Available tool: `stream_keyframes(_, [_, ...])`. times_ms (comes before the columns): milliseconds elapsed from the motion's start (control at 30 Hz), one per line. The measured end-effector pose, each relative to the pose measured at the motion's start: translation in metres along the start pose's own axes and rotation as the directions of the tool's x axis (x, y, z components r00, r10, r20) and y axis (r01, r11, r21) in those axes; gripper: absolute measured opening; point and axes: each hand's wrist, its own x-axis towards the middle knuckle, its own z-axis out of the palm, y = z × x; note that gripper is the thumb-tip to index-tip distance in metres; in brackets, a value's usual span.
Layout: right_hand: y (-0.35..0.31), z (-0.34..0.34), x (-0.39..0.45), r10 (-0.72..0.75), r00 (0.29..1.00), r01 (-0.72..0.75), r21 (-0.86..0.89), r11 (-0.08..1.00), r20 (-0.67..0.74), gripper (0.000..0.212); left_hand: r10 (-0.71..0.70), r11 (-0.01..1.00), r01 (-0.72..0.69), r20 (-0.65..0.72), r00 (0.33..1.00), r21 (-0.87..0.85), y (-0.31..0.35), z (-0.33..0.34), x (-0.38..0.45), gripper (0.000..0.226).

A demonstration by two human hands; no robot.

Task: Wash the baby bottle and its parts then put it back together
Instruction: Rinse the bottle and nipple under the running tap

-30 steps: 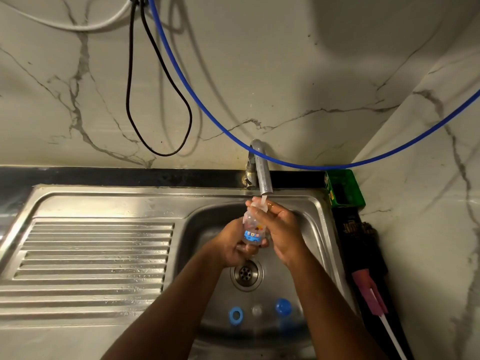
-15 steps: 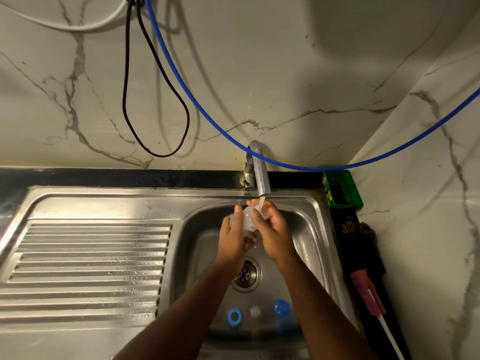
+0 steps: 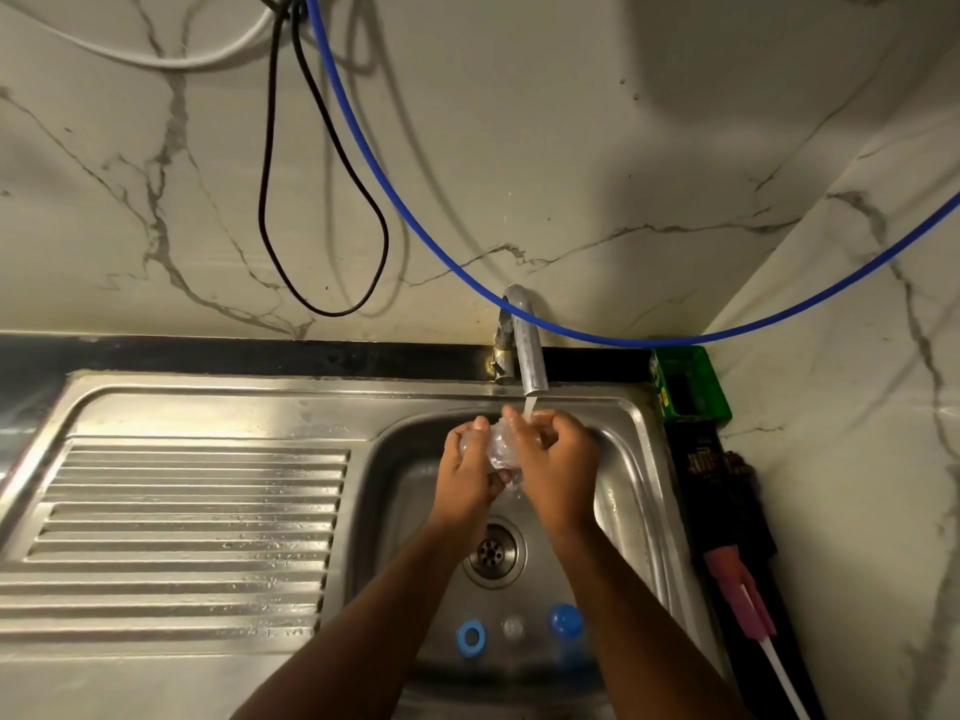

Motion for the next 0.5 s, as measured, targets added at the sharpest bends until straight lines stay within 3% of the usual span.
stream_keyframes(100, [0.005,0.008,-0.007,-0.091,0.986,0.095,-0.023,0.995,0.137,0.051,-0.144,0.977,0.148,0.036,0.989,-0.154,0.006,-0.001,0.003,0.06])
stream_keyframes(167, [0.008,0.011,-0.011,0.011,0.975,-0.023,0.049,0.999,0.223,0.067,-0.206,0.963,0.221,0.102,0.973,-0.158,0.008,-0.004,0.003,0.063])
stream_keyframes(233, [0.009,0.013,-0.011,0.166,0.95,-0.204,0.119,0.972,0.266,0.072,-0.235,0.966,0.248,0.156,0.959,-0.07,0.005,-0.005,0.004,0.065])
stream_keyframes(367, [0.009,0.001,-0.007,0.234,0.954,-0.265,0.163,0.95,0.19,0.056,-0.349,0.924,0.32,0.12,0.929,0.208,0.007,-0.001,0.013,0.07])
stream_keyframes(433, [0.01,-0.006,-0.005,0.201,0.961,-0.233,0.163,0.959,0.19,0.055,-0.301,0.9,0.269,0.04,0.953,0.343,0.015,0.002,0.019,0.058])
stream_keyframes(500, [0.013,-0.009,-0.003,0.17,0.964,-0.199,0.131,0.971,0.203,0.06,-0.142,0.914,0.163,-0.082,0.986,0.373,0.02,0.006,0.028,0.038])
